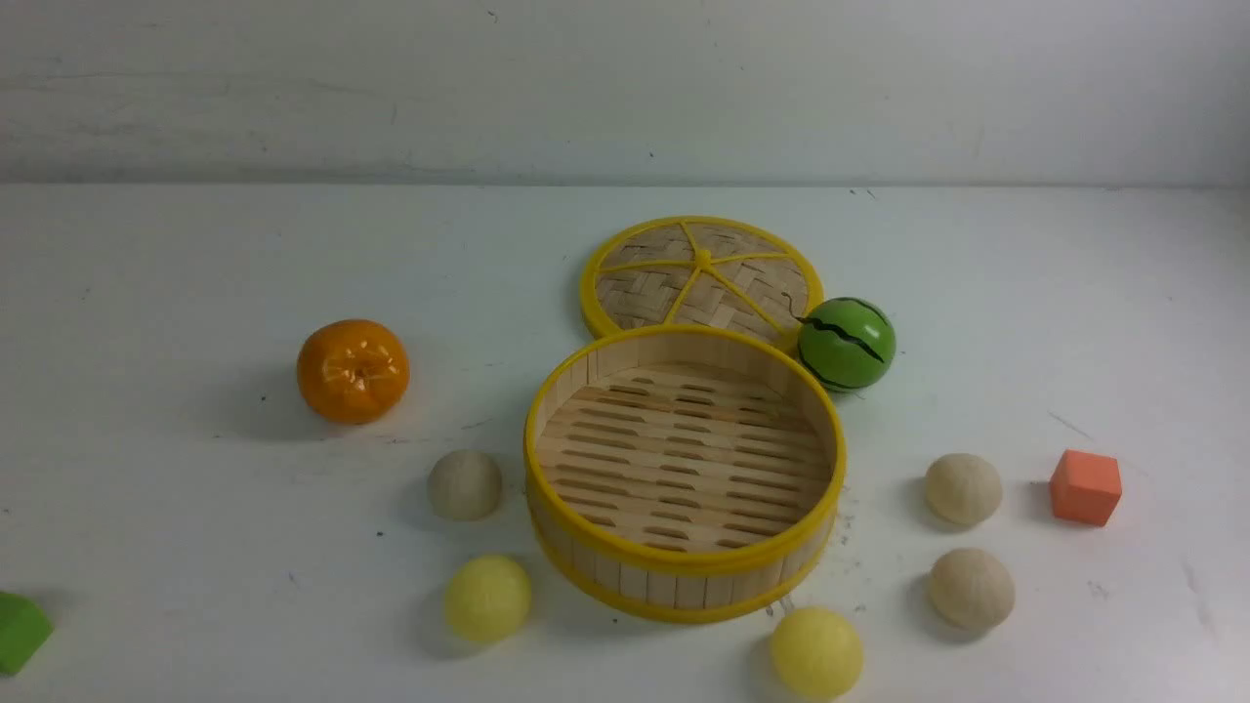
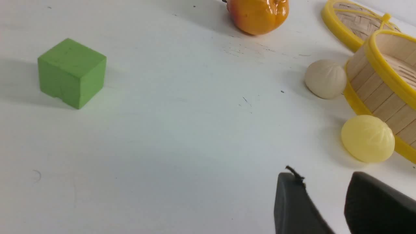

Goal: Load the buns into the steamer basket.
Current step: Use the left arm to grab a steamed stuffed bun

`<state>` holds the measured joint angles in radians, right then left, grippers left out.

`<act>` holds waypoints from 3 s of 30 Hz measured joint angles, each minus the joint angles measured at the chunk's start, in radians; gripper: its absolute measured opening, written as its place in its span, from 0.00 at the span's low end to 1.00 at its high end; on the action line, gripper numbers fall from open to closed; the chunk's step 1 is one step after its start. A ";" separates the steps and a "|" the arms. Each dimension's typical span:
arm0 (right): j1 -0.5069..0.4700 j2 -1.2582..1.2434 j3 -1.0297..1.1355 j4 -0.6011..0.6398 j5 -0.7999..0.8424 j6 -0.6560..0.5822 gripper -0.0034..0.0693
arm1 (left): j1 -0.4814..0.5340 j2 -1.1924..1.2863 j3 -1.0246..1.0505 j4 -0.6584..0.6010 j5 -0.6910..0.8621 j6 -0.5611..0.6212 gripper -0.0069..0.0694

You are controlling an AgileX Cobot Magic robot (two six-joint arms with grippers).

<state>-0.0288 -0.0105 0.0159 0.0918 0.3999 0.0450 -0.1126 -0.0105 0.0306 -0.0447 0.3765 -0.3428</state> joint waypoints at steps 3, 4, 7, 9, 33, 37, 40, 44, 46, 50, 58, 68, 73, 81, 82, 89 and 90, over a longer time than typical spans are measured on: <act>0.000 0.000 0.000 0.000 0.000 0.000 0.38 | 0.000 0.000 0.000 0.000 0.000 0.000 0.40; 0.000 0.000 0.000 0.000 0.000 0.000 0.38 | 0.000 0.000 0.000 0.000 0.000 0.000 0.40; 0.000 0.000 0.000 0.000 0.000 0.000 0.38 | 0.000 0.000 0.000 0.000 0.000 0.000 0.40; 0.000 0.000 0.000 0.000 0.000 0.000 0.38 | 0.000 0.000 0.000 0.000 0.000 0.000 0.40; 0.000 0.000 0.000 0.000 0.000 0.000 0.38 | 0.000 0.000 0.000 -0.014 -0.025 -0.012 0.40; 0.000 0.000 0.000 0.000 0.000 0.000 0.38 | 0.000 0.000 0.000 -0.117 -0.087 -0.078 0.40; 0.000 0.000 0.000 0.000 0.000 0.000 0.38 | 0.000 0.000 0.000 -0.303 -0.156 -0.185 0.40; 0.000 0.000 0.000 0.000 0.000 0.000 0.38 | 0.000 0.000 0.000 -0.454 -0.248 -0.236 0.40; 0.000 0.000 0.000 0.000 0.000 0.000 0.38 | 0.000 0.000 0.000 -0.477 -0.312 -0.215 0.40; 0.000 0.000 0.000 0.000 0.000 0.000 0.38 | 0.000 0.000 -0.034 -0.484 -0.296 -0.187 0.29; 0.000 0.000 0.000 0.000 0.000 0.000 0.38 | 0.000 0.032 -0.325 -0.432 -0.017 0.042 0.07; 0.000 0.000 0.000 0.000 0.000 0.000 0.38 | 0.000 0.736 -0.725 -0.382 0.649 0.336 0.07; 0.000 0.000 0.000 0.000 0.000 0.000 0.38 | -0.025 1.035 -0.797 -0.392 0.612 0.411 0.07; 0.000 0.000 0.000 0.000 0.000 0.000 0.38 | -0.299 1.235 -0.938 -0.270 0.462 0.260 0.07; 0.000 0.000 0.000 0.000 0.000 0.000 0.38 | -0.307 1.245 -0.951 -0.264 0.463 0.252 0.07; 0.000 0.000 0.000 0.000 0.000 0.000 0.38 | -0.333 1.518 -1.208 -0.085 0.574 0.158 0.07; 0.000 0.000 0.000 0.000 0.000 0.000 0.38 | -0.333 1.556 -1.238 -0.066 0.587 0.158 0.07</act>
<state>-0.0288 -0.0105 0.0159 0.0918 0.3999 0.0450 -0.4453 1.5454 -1.2073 -0.1110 0.9634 -0.1846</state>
